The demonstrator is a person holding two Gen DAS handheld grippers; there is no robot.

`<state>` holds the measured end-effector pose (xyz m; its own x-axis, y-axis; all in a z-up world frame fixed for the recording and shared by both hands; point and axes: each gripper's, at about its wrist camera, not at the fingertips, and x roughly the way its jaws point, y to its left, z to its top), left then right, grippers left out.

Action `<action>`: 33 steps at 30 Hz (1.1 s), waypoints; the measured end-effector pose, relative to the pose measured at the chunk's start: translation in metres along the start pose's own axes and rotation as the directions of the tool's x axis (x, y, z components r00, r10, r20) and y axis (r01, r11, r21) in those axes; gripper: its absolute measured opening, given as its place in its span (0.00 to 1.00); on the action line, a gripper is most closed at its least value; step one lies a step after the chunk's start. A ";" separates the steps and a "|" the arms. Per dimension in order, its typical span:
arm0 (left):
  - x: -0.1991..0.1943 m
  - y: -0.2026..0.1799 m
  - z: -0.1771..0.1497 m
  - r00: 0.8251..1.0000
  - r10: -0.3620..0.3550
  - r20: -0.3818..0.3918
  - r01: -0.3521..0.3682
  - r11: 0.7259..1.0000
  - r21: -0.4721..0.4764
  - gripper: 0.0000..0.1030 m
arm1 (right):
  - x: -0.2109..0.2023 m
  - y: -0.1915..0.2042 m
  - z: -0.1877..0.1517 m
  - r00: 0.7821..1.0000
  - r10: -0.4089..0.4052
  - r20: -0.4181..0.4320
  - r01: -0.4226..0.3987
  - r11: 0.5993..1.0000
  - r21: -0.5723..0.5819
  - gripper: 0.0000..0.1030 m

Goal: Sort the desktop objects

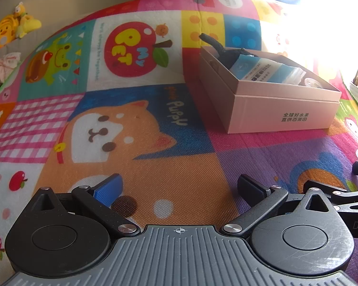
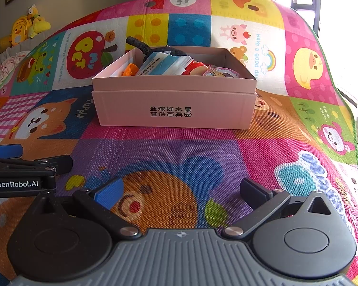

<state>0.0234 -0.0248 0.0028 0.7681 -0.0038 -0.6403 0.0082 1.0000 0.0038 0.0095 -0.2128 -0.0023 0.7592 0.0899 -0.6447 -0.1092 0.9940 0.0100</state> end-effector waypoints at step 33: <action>0.000 0.000 0.000 1.000 0.000 0.000 0.000 1.000 0.000 1.00 | 0.000 0.000 0.000 1.000 0.000 0.000 0.000 1.000 0.000 1.00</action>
<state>0.0232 -0.0247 0.0025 0.7681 -0.0042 -0.6403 0.0086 1.0000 0.0038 0.0096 -0.2128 -0.0025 0.7594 0.0900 -0.6444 -0.1094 0.9940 0.0099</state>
